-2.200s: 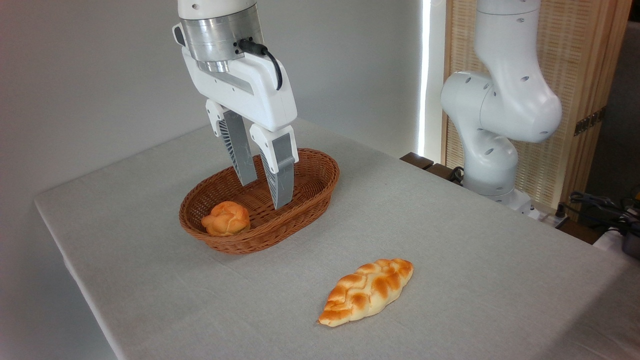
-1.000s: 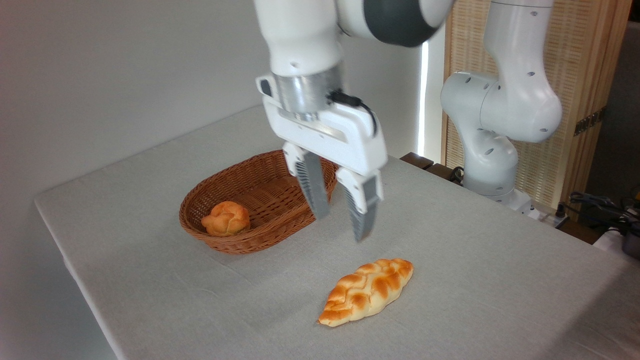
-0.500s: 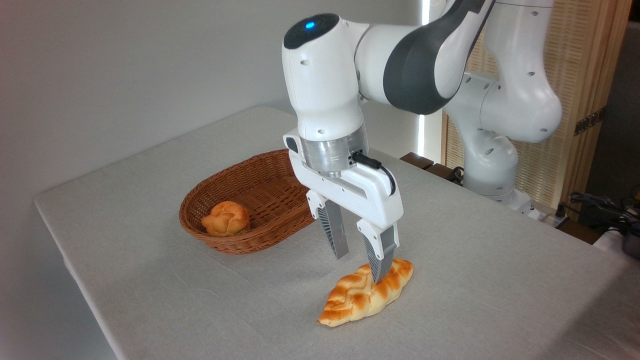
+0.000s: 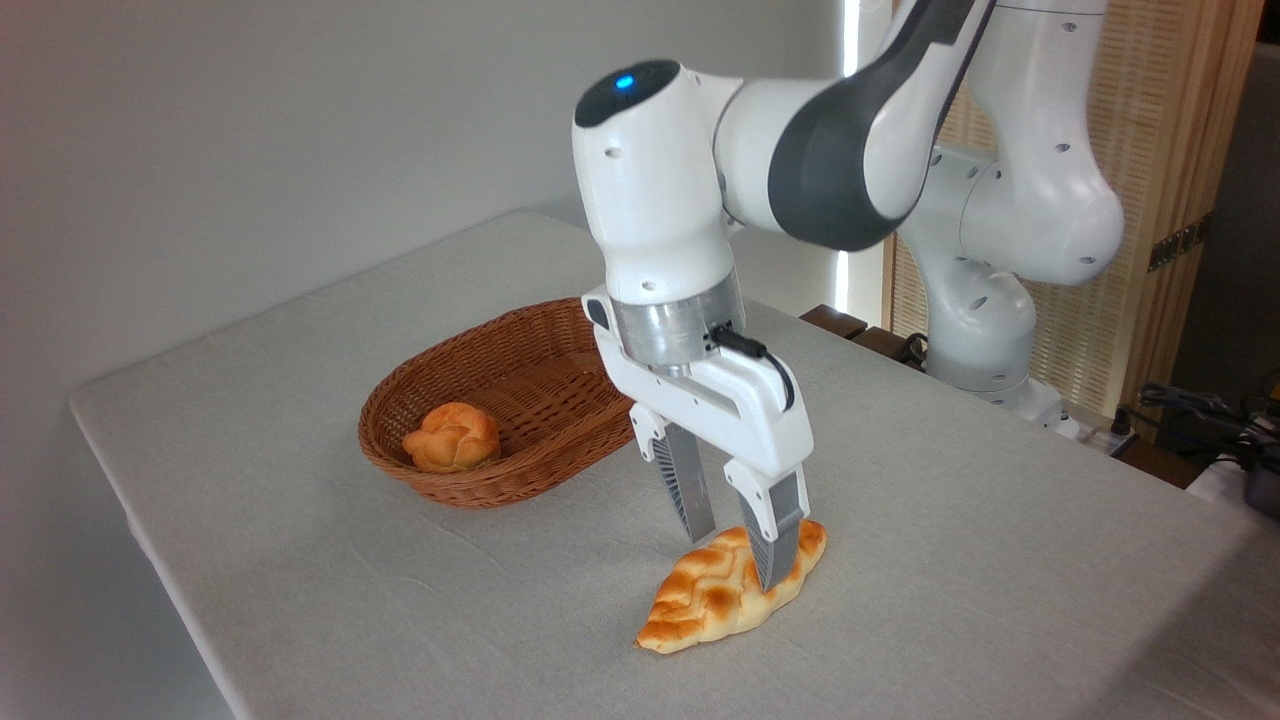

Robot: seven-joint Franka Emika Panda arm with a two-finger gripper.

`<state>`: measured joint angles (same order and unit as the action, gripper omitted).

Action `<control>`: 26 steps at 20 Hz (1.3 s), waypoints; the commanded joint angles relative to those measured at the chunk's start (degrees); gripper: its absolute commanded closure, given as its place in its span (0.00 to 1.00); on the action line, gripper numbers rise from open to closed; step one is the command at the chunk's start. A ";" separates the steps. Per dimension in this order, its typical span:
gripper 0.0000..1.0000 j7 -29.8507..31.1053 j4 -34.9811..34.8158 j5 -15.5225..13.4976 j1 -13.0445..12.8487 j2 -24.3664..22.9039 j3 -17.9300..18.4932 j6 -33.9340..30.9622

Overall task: Put bread into the basket
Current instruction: 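Lower the gripper onto the braided loaf and close on it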

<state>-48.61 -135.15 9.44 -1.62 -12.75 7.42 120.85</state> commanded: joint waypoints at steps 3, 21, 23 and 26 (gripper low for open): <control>0.19 -0.26 -4.86 0.93 -0.41 1.15 2.34 9.22; 0.63 -0.70 -4.60 0.93 -0.41 1.68 2.34 8.61; 0.63 -0.70 -4.08 0.93 -0.41 1.33 2.34 7.39; 0.63 -0.35 2.23 -0.47 -1.36 -0.86 1.99 -4.08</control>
<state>-48.63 -138.11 10.55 -1.41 -12.68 9.37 126.36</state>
